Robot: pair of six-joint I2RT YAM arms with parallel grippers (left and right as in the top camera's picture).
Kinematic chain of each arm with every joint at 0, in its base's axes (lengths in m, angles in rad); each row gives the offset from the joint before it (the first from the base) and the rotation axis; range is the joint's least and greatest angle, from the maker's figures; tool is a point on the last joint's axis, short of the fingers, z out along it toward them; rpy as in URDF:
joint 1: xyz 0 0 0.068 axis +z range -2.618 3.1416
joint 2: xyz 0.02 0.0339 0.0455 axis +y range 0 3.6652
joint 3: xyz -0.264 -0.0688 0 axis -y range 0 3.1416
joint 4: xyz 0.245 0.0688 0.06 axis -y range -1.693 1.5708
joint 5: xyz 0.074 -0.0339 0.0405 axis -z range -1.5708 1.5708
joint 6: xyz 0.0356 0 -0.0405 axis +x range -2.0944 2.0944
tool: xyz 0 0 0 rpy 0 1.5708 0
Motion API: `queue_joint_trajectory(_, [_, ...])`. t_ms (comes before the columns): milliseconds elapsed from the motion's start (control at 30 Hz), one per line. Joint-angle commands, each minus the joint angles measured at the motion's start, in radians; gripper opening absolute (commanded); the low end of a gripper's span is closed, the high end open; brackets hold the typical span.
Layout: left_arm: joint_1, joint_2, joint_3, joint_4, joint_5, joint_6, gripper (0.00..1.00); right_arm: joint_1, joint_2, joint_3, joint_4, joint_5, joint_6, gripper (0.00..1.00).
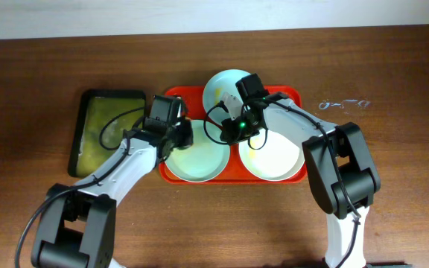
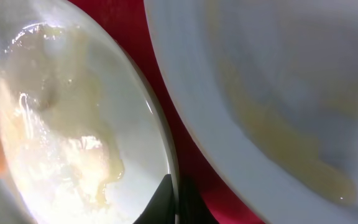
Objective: Clean dirty plates on tray and stack at the side
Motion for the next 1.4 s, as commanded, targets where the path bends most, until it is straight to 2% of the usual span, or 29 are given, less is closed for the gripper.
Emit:
queue_joint_trajectory(0, [-0.003,0.034,0.003,0.024,0.121,-0.032,0.00,-0.007,0.021,-0.013,-0.007,0.035,-0.013,0.04])
queue_joint_trajectory(100, [-0.003,0.124,0.003,0.052,0.155,-0.031,0.00,-0.007,0.021,-0.013,-0.007,0.035,-0.013,0.04])
queue_joint_trajectory(167, [-0.003,0.157,0.003,0.056,0.126,-0.023,0.00,-0.007,0.021,-0.013,-0.008,0.035,-0.010,0.04])
queue_joint_trajectory(333, [-0.002,0.083,0.003,-0.134,-0.361,-0.024,0.00,-0.007,0.008,0.019,-0.028,0.035,0.013,0.04])
queue_joint_trajectory(367, [-0.002,0.053,0.003,-0.152,-0.400,-0.024,0.00,-0.007,0.004,0.034,-0.035,0.035,0.013,0.04])
queue_joint_trajectory(567, [0.019,-0.222,0.003,-0.162,-0.419,-0.024,0.00,-0.006,-0.006,0.205,-0.200,0.187,0.003,0.04])
queue_joint_trajectory(700, [0.147,-0.267,0.003,-0.162,-0.405,-0.068,0.00,-0.001,-0.006,0.397,-0.379,0.234,-0.052,0.04])
queue_joint_trajectory(767, [0.251,-0.267,0.003,-0.165,-0.290,-0.069,0.00,0.031,-0.006,0.518,-0.477,0.410,-0.055,0.04])
queue_joint_trajectory(867, [0.361,-0.267,0.002,-0.167,-0.169,-0.069,0.00,0.121,-0.006,0.629,-0.534,0.786,-0.055,0.04])
queue_joint_trajectory(933, [0.393,-0.267,0.001,-0.180,-0.168,-0.064,0.00,0.228,-0.006,0.652,-0.532,1.111,-0.096,0.04])
queue_joint_trajectory(1000, [0.395,-0.267,0.001,-0.187,-0.168,-0.064,0.00,0.316,-0.006,0.652,-0.525,1.293,-0.212,0.04])
queue_joint_trajectory(1100, [0.395,-0.267,0.001,-0.194,-0.168,-0.064,0.00,0.423,-0.006,0.652,-0.496,1.573,-0.248,0.04])
queue_joint_trajectory(1200, [0.395,-0.267,0.001,-0.202,-0.168,-0.064,0.00,0.501,-0.006,0.652,-0.433,1.775,-0.369,0.04])
queue_joint_trajectory(1233, [0.395,-0.267,0.001,-0.205,-0.168,-0.064,0.00,0.521,-0.006,0.652,-0.400,1.861,-0.369,0.04])
queue_joint_trajectory(1367, [0.395,-0.267,0.001,-0.205,-0.168,-0.064,0.00,0.541,-0.006,0.652,-0.386,1.896,-0.388,0.04])
